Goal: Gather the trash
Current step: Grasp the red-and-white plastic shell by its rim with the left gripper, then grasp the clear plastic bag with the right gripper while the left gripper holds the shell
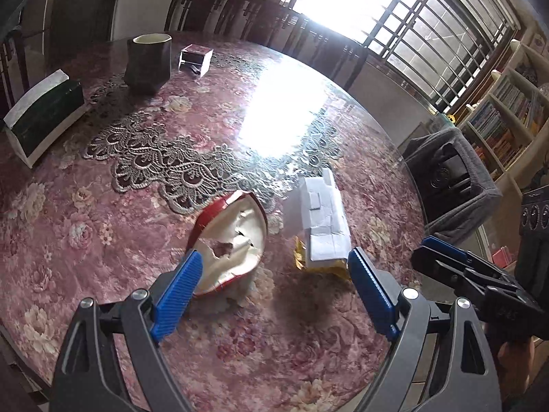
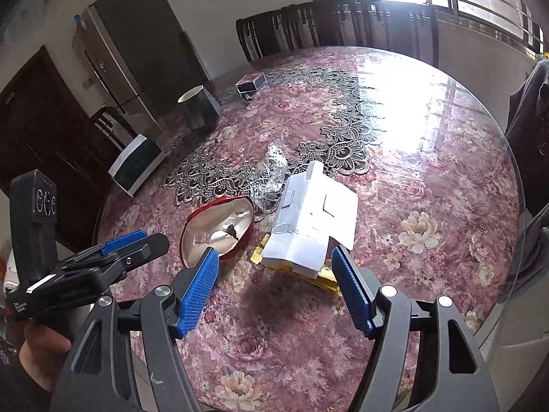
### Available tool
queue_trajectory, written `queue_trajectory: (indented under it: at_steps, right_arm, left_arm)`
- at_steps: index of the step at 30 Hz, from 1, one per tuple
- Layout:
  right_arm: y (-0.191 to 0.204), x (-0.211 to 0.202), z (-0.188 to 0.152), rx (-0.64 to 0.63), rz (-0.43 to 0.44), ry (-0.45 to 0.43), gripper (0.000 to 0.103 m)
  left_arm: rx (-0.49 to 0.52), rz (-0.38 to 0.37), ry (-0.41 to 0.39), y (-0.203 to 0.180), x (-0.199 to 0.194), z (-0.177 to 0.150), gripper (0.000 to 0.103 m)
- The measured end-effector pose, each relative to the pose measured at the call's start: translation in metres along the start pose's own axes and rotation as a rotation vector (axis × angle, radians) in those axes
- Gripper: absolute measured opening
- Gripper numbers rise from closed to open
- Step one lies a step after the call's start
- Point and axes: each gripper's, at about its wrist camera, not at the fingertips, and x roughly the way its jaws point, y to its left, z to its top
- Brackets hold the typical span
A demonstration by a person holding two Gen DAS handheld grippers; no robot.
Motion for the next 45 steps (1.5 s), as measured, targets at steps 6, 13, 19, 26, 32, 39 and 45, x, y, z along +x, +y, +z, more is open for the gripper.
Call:
queue_trajectory:
  at_steps: [6,13,19,26,32,39,45]
  right_arm:
    - [-0.001,0.007,0.011,0.012,-0.022,0.006,0.067]
    - [-0.006,0.022,0.016,0.038,-0.047,0.040,0.067]
    - [-0.006,0.033,0.020,0.045,-0.047,0.053,0.067]
    - [-0.002,0.047,0.024,0.029,-0.033,0.077,0.067]
    - [0.002,0.054,0.027,0.016,-0.025,0.091,0.067]
    - [0.002,0.056,0.025,0.008,-0.020,0.093,0.063]
    - [0.004,0.058,0.030,-0.004,-0.004,0.080,0.061]
  left_arm:
    - [0.021,0.036,0.033,0.028,0.046,0.022,0.086]
    - [0.031,0.018,0.088,0.036,0.079,0.032,0.082]
    - [0.065,0.008,0.125,0.030,0.094,0.032,0.063]
    - [0.046,0.009,0.186,0.034,0.109,0.030,0.022]
    - [0.052,0.001,0.180,0.036,0.107,0.025,0.015]
    - [0.053,-0.026,0.160,0.032,0.092,0.022,0.015]
    - [0.043,-0.047,0.116,0.027,0.062,0.027,0.015]
